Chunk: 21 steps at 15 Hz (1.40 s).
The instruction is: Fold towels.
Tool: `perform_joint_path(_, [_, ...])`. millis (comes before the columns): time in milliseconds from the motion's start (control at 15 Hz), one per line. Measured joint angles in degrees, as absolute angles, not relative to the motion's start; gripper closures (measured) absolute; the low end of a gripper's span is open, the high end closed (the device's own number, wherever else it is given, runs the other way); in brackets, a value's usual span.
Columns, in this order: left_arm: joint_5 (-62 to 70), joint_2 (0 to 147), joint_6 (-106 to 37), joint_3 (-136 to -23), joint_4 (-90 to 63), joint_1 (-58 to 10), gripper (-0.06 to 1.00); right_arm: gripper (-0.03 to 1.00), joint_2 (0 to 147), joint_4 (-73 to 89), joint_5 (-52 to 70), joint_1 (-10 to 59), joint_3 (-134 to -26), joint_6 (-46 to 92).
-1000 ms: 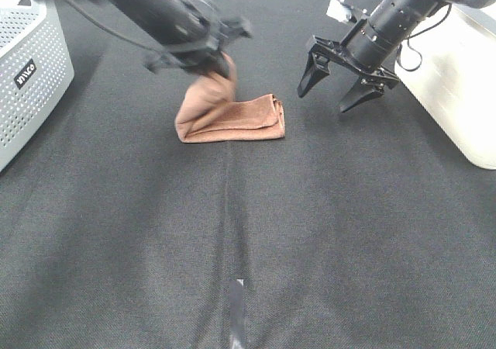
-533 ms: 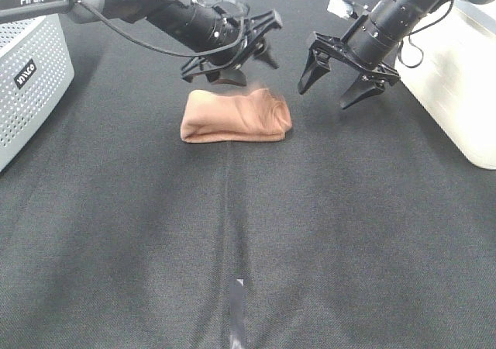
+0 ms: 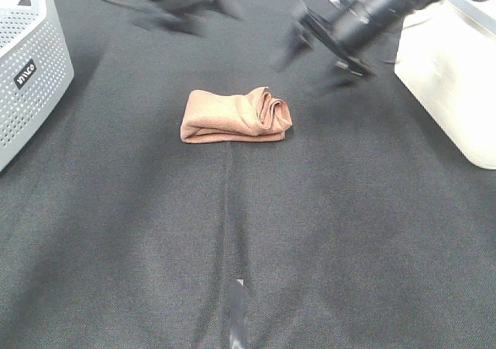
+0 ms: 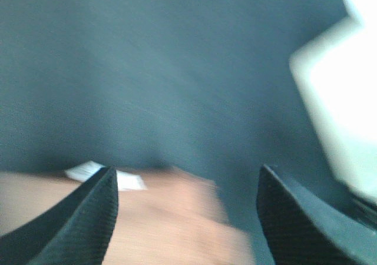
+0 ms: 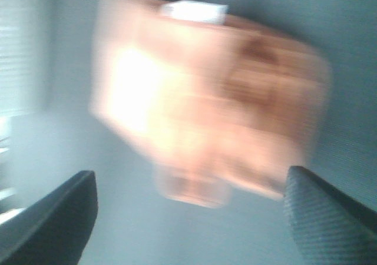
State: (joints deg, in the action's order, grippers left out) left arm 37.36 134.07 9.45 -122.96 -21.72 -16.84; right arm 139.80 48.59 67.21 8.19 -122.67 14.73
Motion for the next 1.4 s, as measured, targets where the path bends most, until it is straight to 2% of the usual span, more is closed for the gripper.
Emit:
perform_joint_path(267, [44.29,133.79,9.45,-122.96,-18.33,-10.83,0.3,0.18,141.23,61.13,65.66,15.18,-122.67,22.63])
perform_joint_path(533, [47.33,133.79,9.45,-122.96,-17.53,-9.74,0.3,0.18,144.61,65.26,63.08,17.99,-122.67,26.01])
perform_joint_path(800, [48.13,133.79,9.45,-122.96,-16.73,-9.74,0.3,0.19,148.8,62.74,62.74,14.9,-122.67,26.07])
perform_joint_path(1400, [49.79,131.89,9.22,-122.96,-13.24,-9.74,0.3,0.19,145.42,53.74,68.81,7.56,-122.67,23.2])
